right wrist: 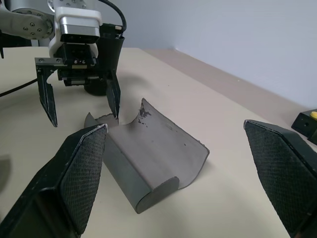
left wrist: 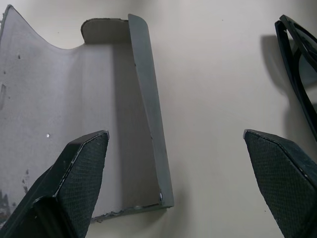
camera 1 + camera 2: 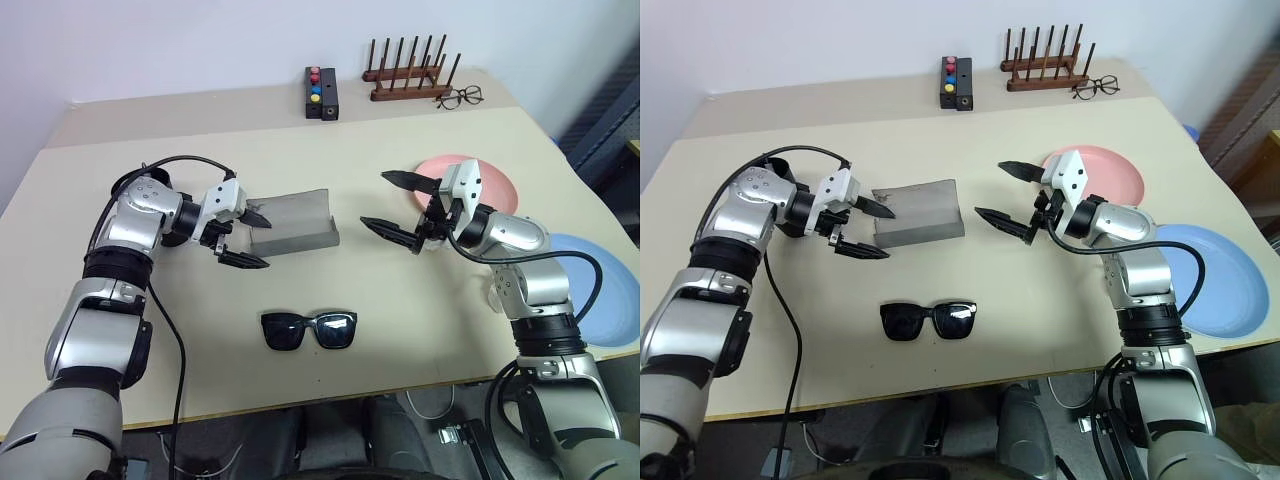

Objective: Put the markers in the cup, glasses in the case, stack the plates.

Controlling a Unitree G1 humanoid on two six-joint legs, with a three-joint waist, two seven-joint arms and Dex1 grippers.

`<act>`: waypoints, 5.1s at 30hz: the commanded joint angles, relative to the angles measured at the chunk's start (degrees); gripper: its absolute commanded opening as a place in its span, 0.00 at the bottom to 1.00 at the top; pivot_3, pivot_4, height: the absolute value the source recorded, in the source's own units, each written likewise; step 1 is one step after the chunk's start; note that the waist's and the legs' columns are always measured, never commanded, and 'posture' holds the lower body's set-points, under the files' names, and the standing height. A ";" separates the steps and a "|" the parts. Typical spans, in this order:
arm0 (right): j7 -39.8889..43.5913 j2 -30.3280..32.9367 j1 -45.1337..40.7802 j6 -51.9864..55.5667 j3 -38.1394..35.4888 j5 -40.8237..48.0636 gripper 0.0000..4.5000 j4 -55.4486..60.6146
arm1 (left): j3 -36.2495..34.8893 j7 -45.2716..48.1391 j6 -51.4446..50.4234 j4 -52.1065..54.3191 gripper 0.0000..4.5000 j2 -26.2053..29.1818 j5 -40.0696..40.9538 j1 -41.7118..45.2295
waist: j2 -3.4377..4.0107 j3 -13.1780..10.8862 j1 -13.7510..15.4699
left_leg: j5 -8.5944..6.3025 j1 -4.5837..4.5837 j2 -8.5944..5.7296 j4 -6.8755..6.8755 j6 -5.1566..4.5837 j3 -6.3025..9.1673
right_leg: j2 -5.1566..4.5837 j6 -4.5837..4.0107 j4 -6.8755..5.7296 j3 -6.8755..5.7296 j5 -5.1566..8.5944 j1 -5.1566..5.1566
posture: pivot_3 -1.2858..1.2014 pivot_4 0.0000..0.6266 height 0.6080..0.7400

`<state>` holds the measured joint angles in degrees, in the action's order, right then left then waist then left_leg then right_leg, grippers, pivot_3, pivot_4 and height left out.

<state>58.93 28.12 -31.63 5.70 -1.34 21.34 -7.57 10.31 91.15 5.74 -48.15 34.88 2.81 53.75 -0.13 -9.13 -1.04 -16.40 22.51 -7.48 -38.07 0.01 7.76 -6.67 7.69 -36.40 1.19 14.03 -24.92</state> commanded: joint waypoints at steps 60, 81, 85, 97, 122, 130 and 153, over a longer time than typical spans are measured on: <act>-2.94 -0.06 -0.54 2.05 -0.39 1.24 1.00 5.66 | 1.96 -3.09 1.99 3.70 0.79 -0.92 -2.35 3.17 | 0.00 0.00 0.00 | 0.00 0.00 0.00 -0.05 0.00 0.00 | -0.01 0.00 -0.07 0.00 0.00 0.00 | 0.52 0.24 1.00; -0.79 -0.27 -0.71 -1.66 -0.42 0.78 1.00 0.86 | 2.78 -10.02 2.78 6.70 0.79 -0.23 -5.53 1.07 | 0.00 0.00 0.01 | 0.00 0.00 0.00 -0.06 0.00 0.00 | -0.01 0.00 -0.08 0.01 0.00 -0.01 | 0.52 0.24 1.00; -1.34 -0.23 -0.79 -0.64 -0.26 0.97 1.00 2.21 | 3.21 -11.00 2.96 6.77 0.79 -0.48 -6.78 0.65 | 0.00 0.00 0.03 | 0.00 0.00 -0.01 -0.06 0.00 0.00 | 0.00 0.00 -0.08 0.01 0.00 -0.01 | 0.52 0.24 1.00; -1.00 -0.07 -0.64 -0.80 -0.59 1.00 1.00 1.61 | 4.70 -8.84 0.24 8.27 0.60 -0.19 -7.27 -0.17 | 0.00 0.00 0.01 | 0.00 0.00 0.00 -0.05 0.00 0.00 | 0.00 0.00 -0.08 0.00 0.00 -0.01 | 0.52 0.24 1.00; -1.09 0.12 -1.03 -0.63 -0.51 0.81 1.00 1.49 | 2.91 -7.34 -8.57 21.14 0.00 -1.00 -1.87 -3.07 | 0.00 0.00 0.01 | 0.00 0.00 0.00 -0.06 0.00 0.00 | -0.01 0.00 -0.08 0.01 0.00 -0.01 | 0.52 0.24 1.00; -0.48 2.63 0.68 0.94 -1.64 1.50 1.00 3.36 | 2.34 -7.65 -19.99 37.08 0.00 2.26 2.64 -10.31 | 0.01 0.00 -0.06 | 0.00 0.00 0.01 -0.03 0.00 0.00 | -0.01 0.00 -0.11 0.04 0.00 -0.05 | 0.52 0.24 1.00; 4.31 11.15 10.22 5.88 -4.46 3.43 1.00 8.14 | 3.98 -18.24 -42.25 58.83 0.00 4.88 10.12 -20.67 | 0.01 0.00 0.40 | 0.00 -0.01 0.01 -0.03 0.00 -0.02 | -0.03 0.00 -0.04 0.07 0.00 0.03 | 0.52 0.24 1.00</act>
<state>62.43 37.82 -21.88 12.07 -4.62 23.92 -1.78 14.91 73.64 -36.41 7.92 39.39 11.97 33.09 -0.13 -9.13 -0.64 -16.40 22.50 -7.47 -38.12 0.01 7.74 -6.70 7.68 -36.43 1.25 14.03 -24.88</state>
